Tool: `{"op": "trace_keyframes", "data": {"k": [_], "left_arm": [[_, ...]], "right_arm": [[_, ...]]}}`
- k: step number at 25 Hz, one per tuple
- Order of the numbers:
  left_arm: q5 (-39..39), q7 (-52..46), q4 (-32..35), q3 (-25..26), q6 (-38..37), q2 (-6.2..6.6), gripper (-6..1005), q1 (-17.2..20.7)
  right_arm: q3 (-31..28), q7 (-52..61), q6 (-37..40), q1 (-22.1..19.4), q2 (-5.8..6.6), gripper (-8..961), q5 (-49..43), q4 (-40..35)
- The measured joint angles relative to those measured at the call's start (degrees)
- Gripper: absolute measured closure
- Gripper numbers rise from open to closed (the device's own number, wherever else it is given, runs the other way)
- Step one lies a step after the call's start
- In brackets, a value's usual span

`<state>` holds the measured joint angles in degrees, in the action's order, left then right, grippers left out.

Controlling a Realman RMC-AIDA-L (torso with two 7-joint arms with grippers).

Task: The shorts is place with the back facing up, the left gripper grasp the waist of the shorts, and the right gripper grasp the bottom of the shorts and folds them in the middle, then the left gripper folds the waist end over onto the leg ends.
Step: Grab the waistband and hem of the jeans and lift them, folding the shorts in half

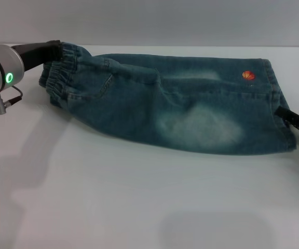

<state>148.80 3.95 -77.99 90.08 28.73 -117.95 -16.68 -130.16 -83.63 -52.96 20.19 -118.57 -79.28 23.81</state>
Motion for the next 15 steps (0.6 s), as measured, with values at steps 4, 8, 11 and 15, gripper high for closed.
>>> {"op": "trace_keyframes", "data": {"k": [4,8,11,15], "left_arm": [[0.0,0.0,0.3,0.1,0.0,0.00,940,-0.4],[0.0,0.0,0.3,0.1,0.0,0.00,939,-0.4],[0.0,0.0,0.3,0.1,0.0,0.00,939,-0.4],[0.0,0.0,0.3,0.2,0.0,0.00,939,-0.5]], "right_arm": [[0.0,0.0,0.0,0.0,-0.07,470,0.0,-0.2],[0.0,0.0,0.2,0.1,-0.08,470,0.0,-0.4],[0.0,0.0,0.2,0.2,-0.08,471,0.0,-0.4],[0.4,0.0,0.3,0.6,-0.11,471,0.0,-0.4]]}}
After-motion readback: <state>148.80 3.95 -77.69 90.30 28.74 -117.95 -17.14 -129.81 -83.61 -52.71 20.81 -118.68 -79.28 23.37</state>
